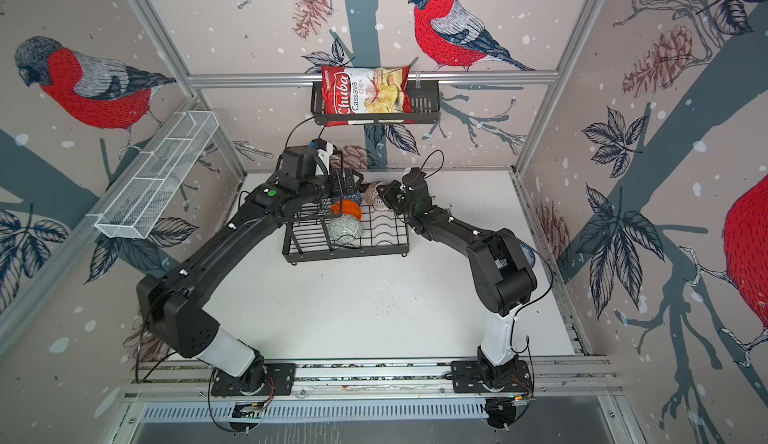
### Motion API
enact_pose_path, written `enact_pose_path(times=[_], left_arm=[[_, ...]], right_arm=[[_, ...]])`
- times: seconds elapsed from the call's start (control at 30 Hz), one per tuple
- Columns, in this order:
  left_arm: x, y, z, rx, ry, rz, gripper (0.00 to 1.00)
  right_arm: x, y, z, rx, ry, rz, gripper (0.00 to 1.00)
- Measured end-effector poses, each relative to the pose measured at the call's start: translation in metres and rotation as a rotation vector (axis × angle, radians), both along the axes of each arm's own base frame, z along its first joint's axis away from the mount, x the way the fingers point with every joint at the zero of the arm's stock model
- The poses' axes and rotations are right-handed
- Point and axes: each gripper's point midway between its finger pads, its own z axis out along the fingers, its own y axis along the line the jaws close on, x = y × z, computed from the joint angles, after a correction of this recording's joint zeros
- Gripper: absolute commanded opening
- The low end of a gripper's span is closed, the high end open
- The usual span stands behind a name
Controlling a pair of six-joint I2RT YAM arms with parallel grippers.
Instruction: Load the bowls into the dish rack
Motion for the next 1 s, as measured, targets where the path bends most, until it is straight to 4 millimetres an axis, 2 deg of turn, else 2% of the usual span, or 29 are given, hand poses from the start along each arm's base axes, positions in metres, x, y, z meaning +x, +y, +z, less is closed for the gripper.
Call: enact_pose_path(times=[0.1,0.2,0.43,0.63,0.87,1.0], left_arm=[[0.001,0.002,0.0,0.009,-0.006,-0.002,0.98],[0.001,0.007,0.002,0.007,-0.011,0.006,0.98],[-0.013,0.012,-0.007,0.01,0.007,-0.003,0.97],[-0.02,0.011,-0.017,0.0,0.032,-0.017,0.98],[-0.021,0.008,-0.016,-0.028,0.035,-0.023,0.98],[-0.021,0.008,-0.016,-0.033,0.038,-0.021,0.98]], right_arm=[[0.007,0.005,-0.017,0.0,0.028,-0.013,0.0],[0.01,0.012,-0.025,0.0,0.041,-0.011,0.0],[0.016,0.029,-0.023,0.038,0.016,-0.011,0.0],[0.021,0.024,-0.037,0.032,0.043,-0.051,0.0],[0.021,0.019,-0.052,0.016,0.061,-0.066,0.0],[0.023,0.017,-0.053,0.025,0.053,-0.071,0.0]])
